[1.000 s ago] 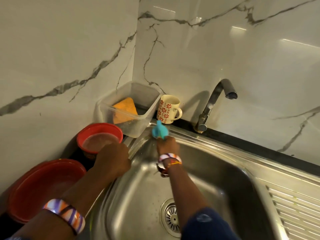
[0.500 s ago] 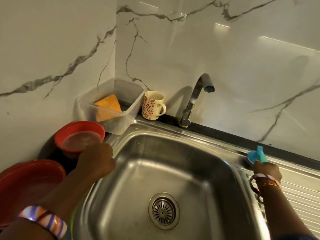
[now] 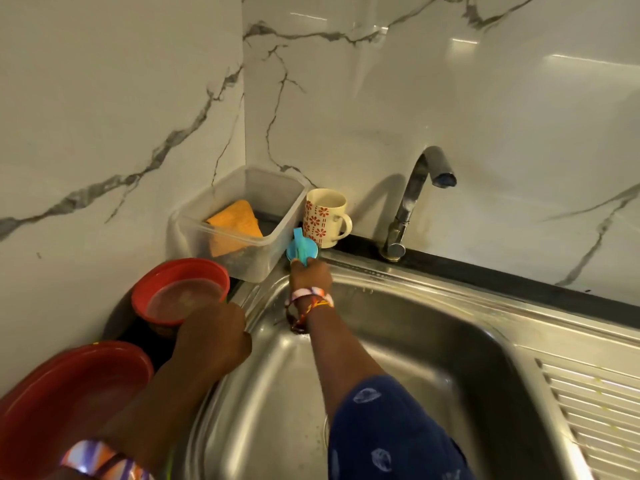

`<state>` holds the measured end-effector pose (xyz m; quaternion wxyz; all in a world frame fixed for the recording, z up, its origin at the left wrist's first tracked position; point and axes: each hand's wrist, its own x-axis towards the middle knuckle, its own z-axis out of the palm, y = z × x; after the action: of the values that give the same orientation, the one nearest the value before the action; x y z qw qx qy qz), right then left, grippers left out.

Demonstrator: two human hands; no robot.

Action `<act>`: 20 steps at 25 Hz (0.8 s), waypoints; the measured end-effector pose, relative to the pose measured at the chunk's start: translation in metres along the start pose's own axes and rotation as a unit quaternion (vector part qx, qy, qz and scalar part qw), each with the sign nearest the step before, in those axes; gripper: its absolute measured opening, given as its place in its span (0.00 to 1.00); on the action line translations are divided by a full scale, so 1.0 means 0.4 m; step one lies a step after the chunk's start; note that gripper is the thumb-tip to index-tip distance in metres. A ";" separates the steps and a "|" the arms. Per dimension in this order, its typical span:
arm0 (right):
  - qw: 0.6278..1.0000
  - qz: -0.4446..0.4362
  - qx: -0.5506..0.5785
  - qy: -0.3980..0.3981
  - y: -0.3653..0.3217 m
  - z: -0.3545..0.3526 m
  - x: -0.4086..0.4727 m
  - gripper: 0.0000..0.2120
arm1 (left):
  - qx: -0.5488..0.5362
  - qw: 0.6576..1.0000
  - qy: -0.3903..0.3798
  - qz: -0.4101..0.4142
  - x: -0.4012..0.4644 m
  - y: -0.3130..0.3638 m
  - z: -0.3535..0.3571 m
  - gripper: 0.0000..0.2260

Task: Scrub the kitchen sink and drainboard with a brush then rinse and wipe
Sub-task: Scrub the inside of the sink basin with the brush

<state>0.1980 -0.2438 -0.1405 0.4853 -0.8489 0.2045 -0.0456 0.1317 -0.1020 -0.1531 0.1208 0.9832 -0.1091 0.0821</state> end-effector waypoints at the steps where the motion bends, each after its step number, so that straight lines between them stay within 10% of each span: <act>1: 1.000 -0.012 -0.006 -0.012 0.005 -0.034 -0.001 0.17 | 0.003 1.000 -0.005 -0.005 0.001 0.002 -0.012 0.16; 12: 0.926 0.175 -0.048 0.332 0.325 -0.591 -0.075 0.19 | 0.003 1.000 -0.025 -0.011 0.001 0.014 -0.023 0.17; 16: 0.948 0.112 -0.045 0.295 0.210 -0.358 -0.077 0.18 | 0.021 0.999 -0.034 -0.005 -0.007 0.016 -0.024 0.13; 20: 0.995 0.046 -0.002 0.089 0.052 -0.053 -0.071 0.17 | 0.011 1.000 -0.023 -0.006 -0.008 0.010 -0.015 0.17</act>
<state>0.1600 -0.2591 -0.1435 0.4649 -0.8320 0.2861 -0.0986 0.1268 -0.1037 -0.1473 0.1083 0.9867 -0.1054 0.0595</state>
